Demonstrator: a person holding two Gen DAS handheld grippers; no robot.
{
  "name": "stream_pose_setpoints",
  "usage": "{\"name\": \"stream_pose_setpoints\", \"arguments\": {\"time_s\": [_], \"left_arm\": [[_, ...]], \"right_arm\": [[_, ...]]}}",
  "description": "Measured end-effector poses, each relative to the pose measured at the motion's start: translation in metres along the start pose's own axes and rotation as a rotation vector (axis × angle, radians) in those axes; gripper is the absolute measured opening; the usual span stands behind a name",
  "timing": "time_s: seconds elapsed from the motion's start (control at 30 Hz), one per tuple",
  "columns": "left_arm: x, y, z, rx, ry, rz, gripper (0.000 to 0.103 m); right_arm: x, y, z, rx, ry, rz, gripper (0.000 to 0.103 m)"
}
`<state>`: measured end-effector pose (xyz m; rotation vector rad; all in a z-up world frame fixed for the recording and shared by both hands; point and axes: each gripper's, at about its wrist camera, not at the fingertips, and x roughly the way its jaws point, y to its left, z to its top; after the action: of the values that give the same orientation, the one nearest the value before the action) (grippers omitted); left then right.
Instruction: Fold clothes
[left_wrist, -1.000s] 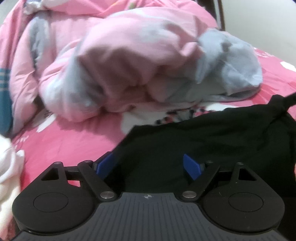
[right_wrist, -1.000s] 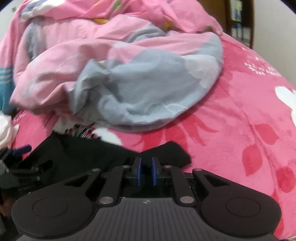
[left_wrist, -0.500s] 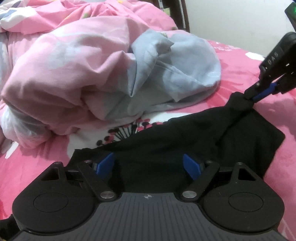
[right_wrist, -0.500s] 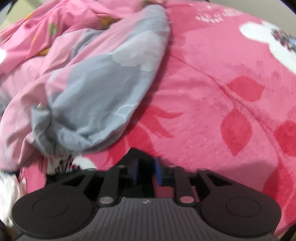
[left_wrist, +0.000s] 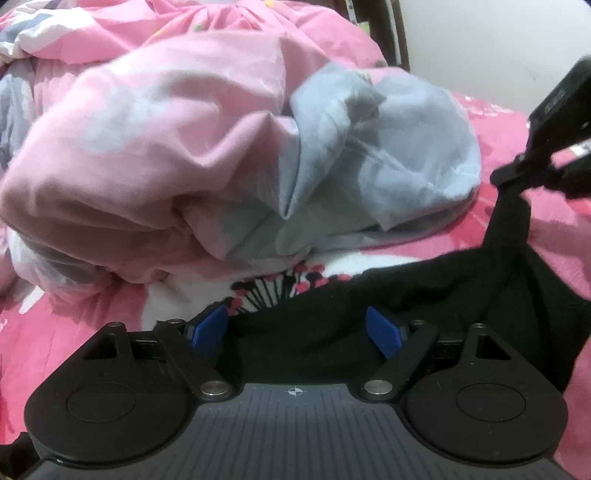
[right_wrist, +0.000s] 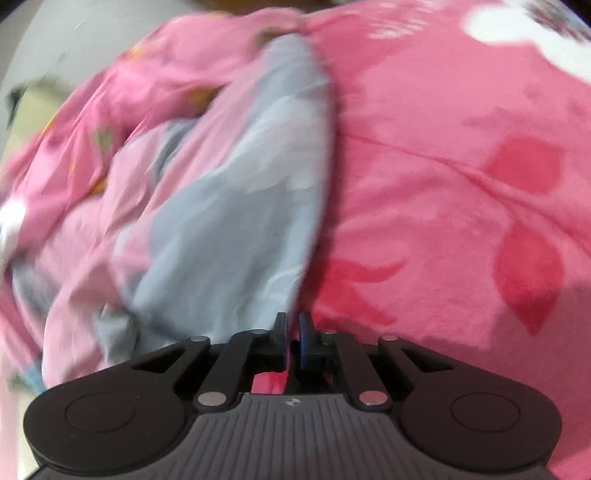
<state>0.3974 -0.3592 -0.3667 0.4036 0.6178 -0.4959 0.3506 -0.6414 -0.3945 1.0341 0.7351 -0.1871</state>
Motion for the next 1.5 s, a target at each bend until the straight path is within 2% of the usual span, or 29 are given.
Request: {"name": "stream_pose_setpoints", "arguments": {"time_s": [0.1, 0.23, 0.33, 0.4, 0.43, 0.47, 0.5, 0.53, 0.57, 0.7, 0.83, 0.97, 1.07, 1.23, 1.37, 1.43, 1.5], "left_arm": [[-0.016, 0.002, 0.0, -0.009, -0.038, -0.069, 0.084], [-0.025, -0.004, -0.004, 0.048, -0.046, -0.196, 0.084], [-0.025, -0.013, -0.01, 0.112, -0.031, -0.273, 0.084], [-0.021, -0.021, -0.014, 0.158, -0.014, -0.295, 0.084], [-0.018, -0.024, -0.017, 0.178, -0.005, -0.284, 0.084], [-0.015, -0.028, -0.019, 0.194, -0.001, -0.267, 0.084], [-0.012, -0.03, -0.02, 0.197, -0.002, -0.255, 0.084], [-0.009, -0.031, -0.021, 0.192, -0.005, -0.247, 0.084], [-0.007, -0.031, -0.02, 0.185, -0.008, -0.24, 0.084], [0.001, -0.027, -0.011, 0.128, -0.017, -0.199, 0.082], [0.009, -0.02, -0.003, 0.064, -0.015, -0.169, 0.082], [0.016, -0.015, -0.004, 0.023, 0.004, -0.14, 0.081], [0.023, -0.011, -0.004, -0.014, 0.02, -0.128, 0.081], [0.025, -0.011, -0.004, -0.022, 0.017, -0.118, 0.082], [0.025, -0.012, -0.005, -0.019, 0.015, -0.115, 0.084], [0.026, -0.012, -0.005, -0.018, 0.017, -0.113, 0.084], [0.026, -0.012, -0.005, -0.014, 0.015, -0.111, 0.085]], "right_arm": [[-0.016, -0.01, 0.002, 0.049, -0.042, -0.01, 0.01], [-0.032, -0.002, -0.013, -0.127, 0.087, -0.08, 0.016], [-0.032, 0.011, -0.036, -0.325, 0.222, -0.137, 0.036], [-0.029, 0.017, -0.054, -0.441, 0.283, -0.16, 0.039], [-0.028, 0.02, -0.06, -0.479, 0.289, -0.17, 0.039], [-0.028, 0.021, -0.064, -0.499, 0.286, -0.172, 0.034], [-0.028, 0.022, -0.069, -0.518, 0.284, -0.173, 0.017], [-0.028, 0.023, -0.07, -0.521, 0.296, -0.168, 0.008], [-0.03, 0.024, -0.072, -0.529, 0.294, -0.168, 0.005], [-0.042, 0.029, -0.077, -0.544, 0.275, -0.175, 0.004], [-0.06, 0.028, -0.077, -0.485, 0.263, -0.187, 0.003], [-0.069, 0.022, -0.079, -0.463, 0.264, -0.247, 0.003], [-0.063, 0.004, -0.08, -0.391, 0.314, -0.3, 0.003], [-0.081, 0.014, -0.076, -0.333, 0.323, -0.27, 0.003], [-0.08, 0.013, -0.079, -0.386, 0.348, -0.346, 0.003], [-0.066, 0.006, -0.084, -0.42, 0.384, -0.41, 0.003], [-0.06, 0.008, -0.088, -0.474, 0.389, -0.435, 0.004]]}}
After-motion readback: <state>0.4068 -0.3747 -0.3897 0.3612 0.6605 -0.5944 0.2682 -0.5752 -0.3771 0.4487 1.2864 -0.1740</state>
